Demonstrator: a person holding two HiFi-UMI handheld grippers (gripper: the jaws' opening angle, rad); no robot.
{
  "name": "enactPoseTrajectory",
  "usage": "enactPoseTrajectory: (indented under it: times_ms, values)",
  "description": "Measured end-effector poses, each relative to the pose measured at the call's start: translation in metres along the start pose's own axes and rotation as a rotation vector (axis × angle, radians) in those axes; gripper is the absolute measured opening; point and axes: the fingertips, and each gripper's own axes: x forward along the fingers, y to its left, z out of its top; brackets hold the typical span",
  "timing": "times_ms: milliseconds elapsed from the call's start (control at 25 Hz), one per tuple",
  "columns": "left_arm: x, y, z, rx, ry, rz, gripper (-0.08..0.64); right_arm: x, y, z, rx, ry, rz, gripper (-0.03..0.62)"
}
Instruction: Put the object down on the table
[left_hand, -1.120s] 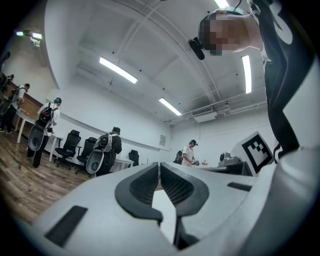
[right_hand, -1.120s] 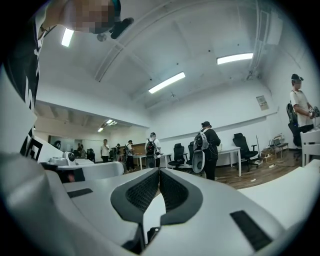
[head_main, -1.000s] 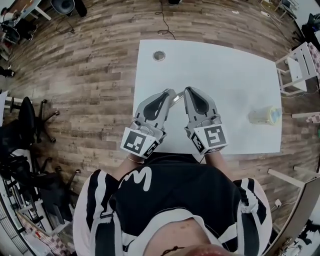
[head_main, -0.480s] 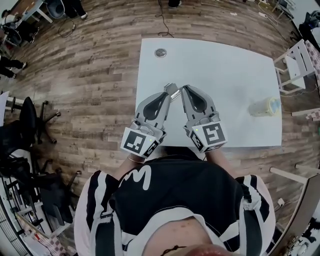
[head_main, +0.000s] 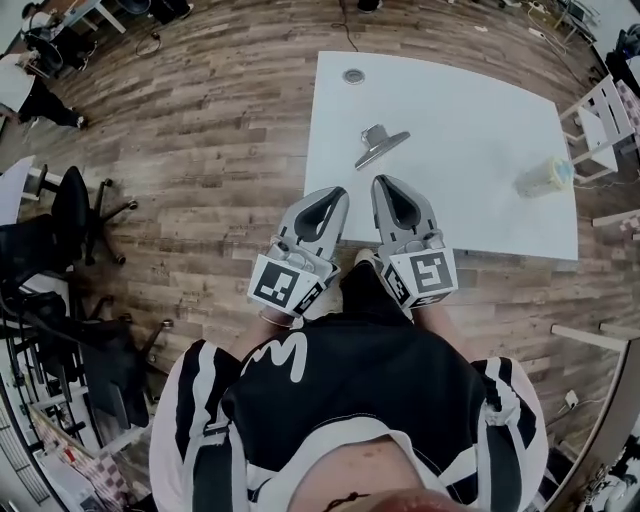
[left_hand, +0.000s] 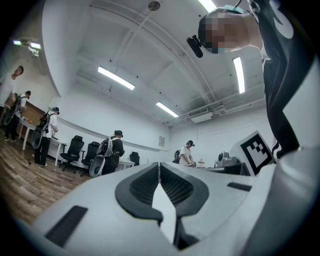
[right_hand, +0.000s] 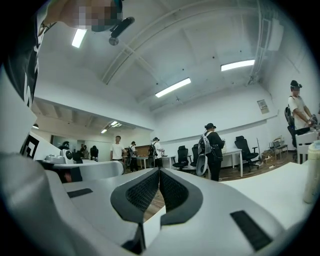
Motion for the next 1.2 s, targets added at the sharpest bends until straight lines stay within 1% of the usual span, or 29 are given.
enactPoseTrajectory:
  times_ms: [80, 200, 400, 640, 760, 960, 1080, 1200]
  values:
    - [-0.024, -0.009, 0.004, -0.012, -0.010, -0.003, 0.015, -0.017, 0.022, -0.004, 0.000, 0.003, -0.012, 0.020]
    - [-0.054, -0.022, 0.003, -0.022, 0.000, -0.017, 0.015, -0.042, 0.048, -0.009, 0.001, 0.012, -0.032, 0.020]
    - [-0.085, -0.043, 0.006, -0.021, 0.011, -0.050, 0.015, -0.074, 0.077, -0.007, 0.001, 0.018, -0.051, 0.020]
    - [-0.102, -0.056, 0.009, -0.040, 0.009, -0.060, 0.015, -0.089, 0.092, -0.008, 0.010, 0.029, -0.053, 0.020]
    - [-0.105, -0.064, 0.010, -0.029, 0.007, -0.081, 0.015, -0.098, 0.095, -0.007, -0.004, 0.022, -0.070, 0.020]
    - [-0.119, -0.078, 0.006, -0.026, 0.018, -0.086, 0.015, -0.118, 0.099, -0.005, 0.002, 0.012, -0.082, 0.020]
    - [-0.127, -0.088, 0.011, -0.014, 0.008, -0.080, 0.015, -0.131, 0.104, 0.000, -0.003, -0.001, -0.069, 0.020]
    - [-0.137, -0.107, 0.013, -0.008, -0.001, -0.072, 0.015, -0.153, 0.111, 0.000, -0.003, 0.001, -0.057, 0.020]
